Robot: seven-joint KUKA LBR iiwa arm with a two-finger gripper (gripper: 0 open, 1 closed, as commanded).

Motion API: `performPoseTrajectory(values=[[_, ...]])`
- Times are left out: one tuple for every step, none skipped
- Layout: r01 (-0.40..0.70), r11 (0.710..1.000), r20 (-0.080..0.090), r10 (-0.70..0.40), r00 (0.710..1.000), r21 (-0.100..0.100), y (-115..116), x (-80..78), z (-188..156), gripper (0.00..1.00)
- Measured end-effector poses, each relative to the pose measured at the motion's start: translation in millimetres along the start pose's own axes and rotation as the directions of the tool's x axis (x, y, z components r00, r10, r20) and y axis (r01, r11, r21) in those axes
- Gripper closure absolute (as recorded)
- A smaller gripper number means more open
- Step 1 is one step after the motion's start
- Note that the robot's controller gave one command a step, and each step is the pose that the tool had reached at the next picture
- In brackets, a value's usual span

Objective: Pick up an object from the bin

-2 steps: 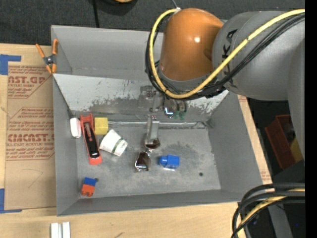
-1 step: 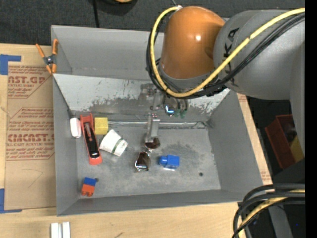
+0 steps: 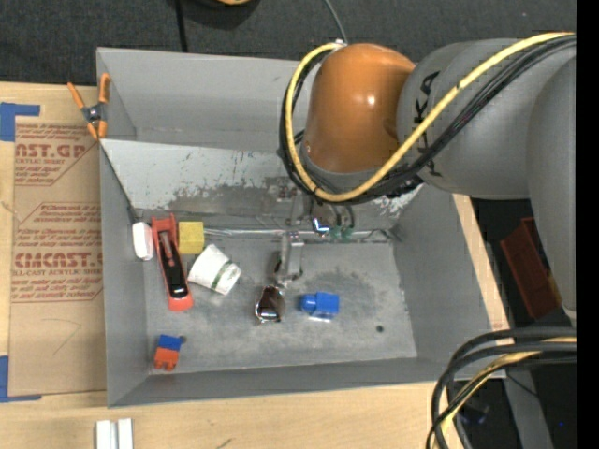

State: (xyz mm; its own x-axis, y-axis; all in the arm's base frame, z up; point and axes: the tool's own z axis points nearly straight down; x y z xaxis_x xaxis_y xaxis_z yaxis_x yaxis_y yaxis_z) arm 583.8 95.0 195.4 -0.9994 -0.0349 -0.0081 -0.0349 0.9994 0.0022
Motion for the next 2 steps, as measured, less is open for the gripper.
performPoseTrajectory(values=[[0.112, 0.994, -0.006, -0.112, 0.994, 0.000, -20, 15.6, 37, 0.00], [0.152, 0.988, 0.002, -0.152, 0.988, 0.000, -23, 16.6, 72, 0.00]])
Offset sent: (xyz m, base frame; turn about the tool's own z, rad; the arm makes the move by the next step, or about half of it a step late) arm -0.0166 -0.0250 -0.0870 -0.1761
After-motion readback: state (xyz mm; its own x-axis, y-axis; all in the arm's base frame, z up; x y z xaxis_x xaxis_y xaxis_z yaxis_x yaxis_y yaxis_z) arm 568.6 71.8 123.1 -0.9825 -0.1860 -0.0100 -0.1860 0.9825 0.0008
